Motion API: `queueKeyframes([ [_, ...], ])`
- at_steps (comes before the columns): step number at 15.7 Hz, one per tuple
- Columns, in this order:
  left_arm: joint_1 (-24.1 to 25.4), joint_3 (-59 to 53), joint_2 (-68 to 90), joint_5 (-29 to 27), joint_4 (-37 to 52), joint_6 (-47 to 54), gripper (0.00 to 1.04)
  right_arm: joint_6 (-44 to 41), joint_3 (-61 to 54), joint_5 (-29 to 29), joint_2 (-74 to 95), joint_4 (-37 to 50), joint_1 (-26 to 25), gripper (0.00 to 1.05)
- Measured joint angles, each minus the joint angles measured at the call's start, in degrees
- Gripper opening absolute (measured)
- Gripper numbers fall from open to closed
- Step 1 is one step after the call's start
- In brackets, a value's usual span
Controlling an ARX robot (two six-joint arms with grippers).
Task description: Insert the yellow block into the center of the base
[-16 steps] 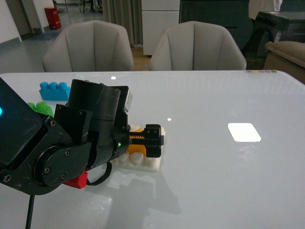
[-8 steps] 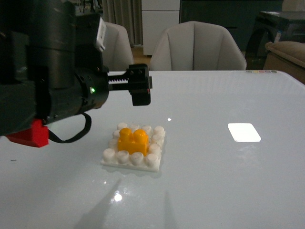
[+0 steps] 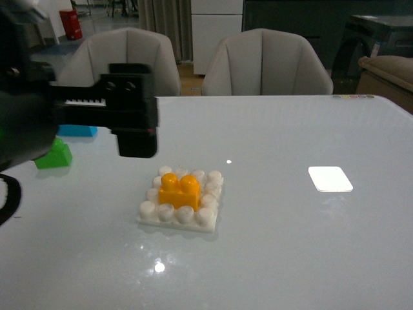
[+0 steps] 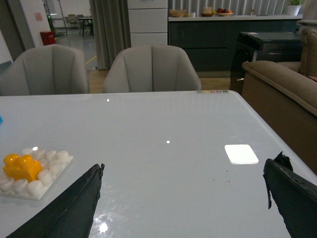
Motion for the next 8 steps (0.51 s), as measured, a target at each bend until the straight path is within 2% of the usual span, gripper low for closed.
queueKeyframes([
  [1, 0.85, -1.42, -2.45, -0.33, -0.2, 0.0, 0.98, 0.0, 0.0, 0.0, 0.0, 0.0, 0.0, 0.98],
  [2, 1.64, -4.83, -3.63, -4.55, 9.55, 1.55, 0.89, 0.0, 0.0, -0.02, 0.0, 0.02, 0.0, 0.98],
  [3, 3.87, -9.33, -7.19, -4.35, 13.09, 2.49, 0.78, 0.0, 0.0, 0.02, 0.0, 0.02, 0.0, 0.98],
  [5, 13.35, -19.47, -21.22, 1.88, 8.17, 2.99, 0.49, 0.0, 0.0, 0.0, 0.0, 0.02, 0.0, 0.98],
  [7, 16.26, -22.34, -28.33, 5.62, 6.14, 2.99, 0.23, 0.0, 0.0, 0.0, 0.0, 0.02, 0.0, 0.98],
  [8, 16.85, -23.02, -29.68, 6.51, 5.29, 3.02, 0.16, 0.0, 0.0, 0.0, 0.0, 0.02, 0.0, 0.98],
])
